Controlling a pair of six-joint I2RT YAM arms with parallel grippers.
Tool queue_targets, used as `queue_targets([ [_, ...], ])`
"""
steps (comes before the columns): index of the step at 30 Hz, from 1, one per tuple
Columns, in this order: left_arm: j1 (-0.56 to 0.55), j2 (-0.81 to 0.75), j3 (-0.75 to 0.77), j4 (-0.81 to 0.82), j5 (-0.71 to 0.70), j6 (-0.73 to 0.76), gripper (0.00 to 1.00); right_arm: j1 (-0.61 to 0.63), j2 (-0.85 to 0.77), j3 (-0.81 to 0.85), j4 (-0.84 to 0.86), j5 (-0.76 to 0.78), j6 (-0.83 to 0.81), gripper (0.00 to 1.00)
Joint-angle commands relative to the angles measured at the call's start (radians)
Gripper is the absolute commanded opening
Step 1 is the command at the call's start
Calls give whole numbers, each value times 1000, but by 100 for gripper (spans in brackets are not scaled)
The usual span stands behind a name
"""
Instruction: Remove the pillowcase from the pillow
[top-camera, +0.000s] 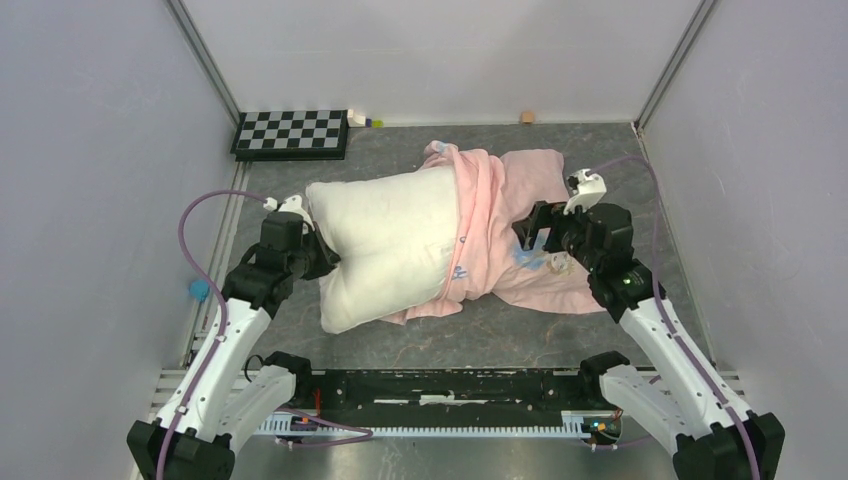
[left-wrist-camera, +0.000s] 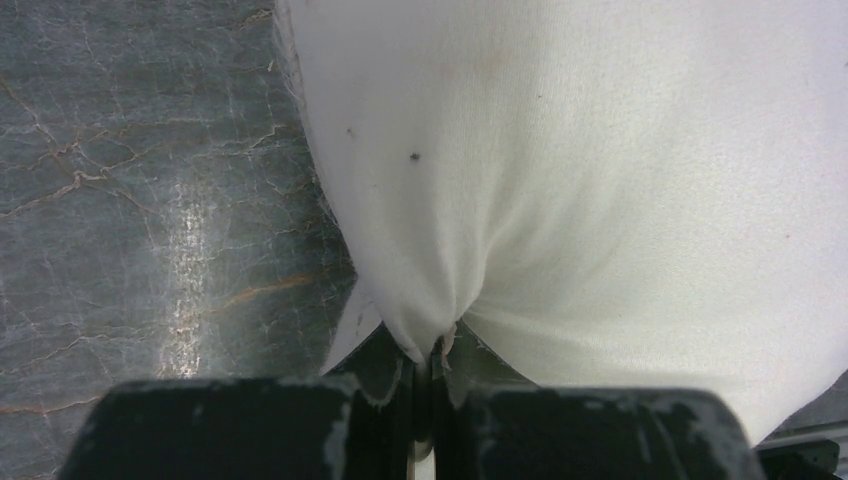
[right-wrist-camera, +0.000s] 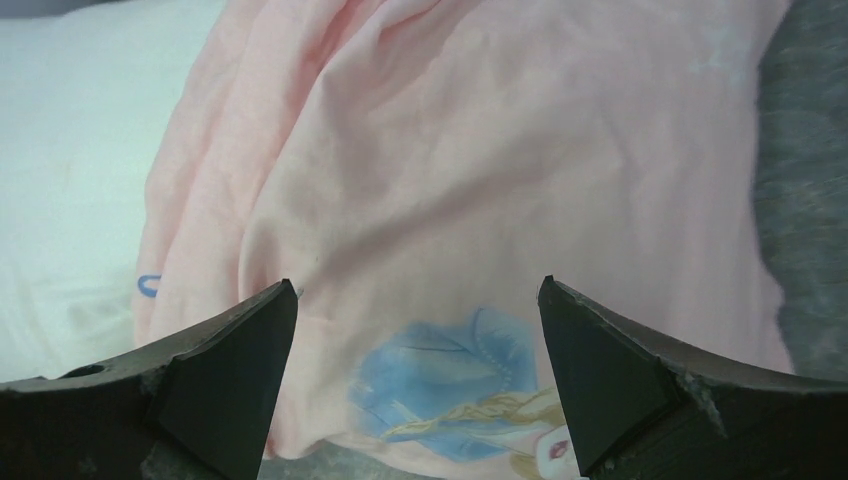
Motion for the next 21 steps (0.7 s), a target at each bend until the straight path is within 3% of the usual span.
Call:
queue_targets([
  [1, 1, -8, 1, 63, 44, 51, 2, 105, 32, -37, 94, -46, 74, 97],
  [4, 1, -1, 1, 62, 53, 51, 2, 234, 62, 5, 42, 91, 35, 97],
  [9, 1, -1, -1, 63, 54, 49, 2, 346, 72, 31, 35, 263, 7, 97],
  [21, 1, -3, 3, 55, 49, 42, 2, 541, 210, 107, 80, 462, 3, 97],
])
